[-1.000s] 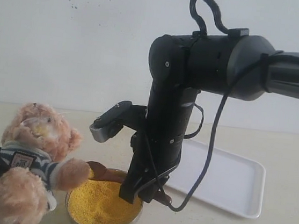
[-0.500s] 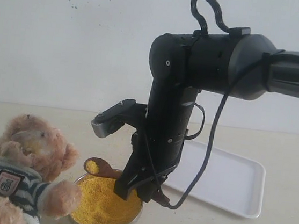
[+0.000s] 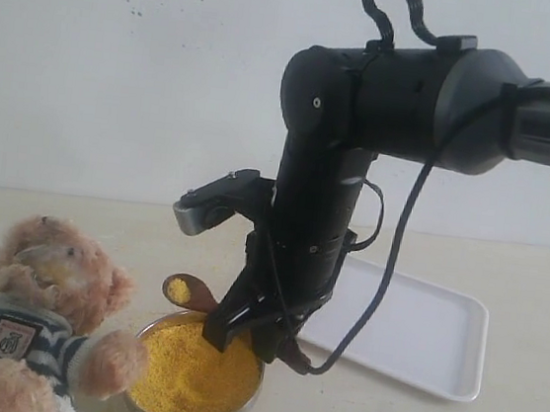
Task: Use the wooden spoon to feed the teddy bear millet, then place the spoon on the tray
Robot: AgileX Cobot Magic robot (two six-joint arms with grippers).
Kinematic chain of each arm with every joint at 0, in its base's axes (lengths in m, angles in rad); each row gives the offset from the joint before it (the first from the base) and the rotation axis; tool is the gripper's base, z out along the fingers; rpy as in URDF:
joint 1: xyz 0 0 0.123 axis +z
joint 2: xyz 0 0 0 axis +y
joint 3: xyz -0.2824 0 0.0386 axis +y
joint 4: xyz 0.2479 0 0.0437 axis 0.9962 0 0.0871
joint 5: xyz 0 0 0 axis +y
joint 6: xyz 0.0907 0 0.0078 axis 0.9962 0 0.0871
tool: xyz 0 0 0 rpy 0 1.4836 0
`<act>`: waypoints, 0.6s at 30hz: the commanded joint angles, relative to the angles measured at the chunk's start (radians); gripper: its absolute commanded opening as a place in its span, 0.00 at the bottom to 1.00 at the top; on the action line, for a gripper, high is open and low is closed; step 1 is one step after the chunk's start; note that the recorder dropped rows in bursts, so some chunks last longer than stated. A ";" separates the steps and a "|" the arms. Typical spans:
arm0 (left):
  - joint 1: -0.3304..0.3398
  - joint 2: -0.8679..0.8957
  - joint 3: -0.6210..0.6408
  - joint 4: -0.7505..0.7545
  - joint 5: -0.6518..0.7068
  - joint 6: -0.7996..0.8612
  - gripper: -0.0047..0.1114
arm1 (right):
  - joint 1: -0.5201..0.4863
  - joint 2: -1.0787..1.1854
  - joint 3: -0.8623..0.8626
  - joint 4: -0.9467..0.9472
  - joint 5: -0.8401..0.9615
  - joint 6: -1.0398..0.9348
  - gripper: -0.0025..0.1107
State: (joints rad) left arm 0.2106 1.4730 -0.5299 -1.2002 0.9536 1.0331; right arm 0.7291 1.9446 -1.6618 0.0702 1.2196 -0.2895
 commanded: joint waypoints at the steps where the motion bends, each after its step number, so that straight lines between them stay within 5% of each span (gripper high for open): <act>1: 0.002 -0.012 0.002 -0.027 0.003 -0.001 0.08 | -0.004 -0.013 0.044 0.029 0.002 0.020 0.02; 18: 0.000 -0.012 0.019 -0.037 -0.020 0.006 0.08 | -0.004 -0.137 0.080 0.024 0.002 0.034 0.02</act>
State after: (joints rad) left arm 0.2106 1.4730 -0.5254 -1.2233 0.9240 1.0331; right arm 0.7291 1.8160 -1.5829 0.0960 1.2213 -0.2523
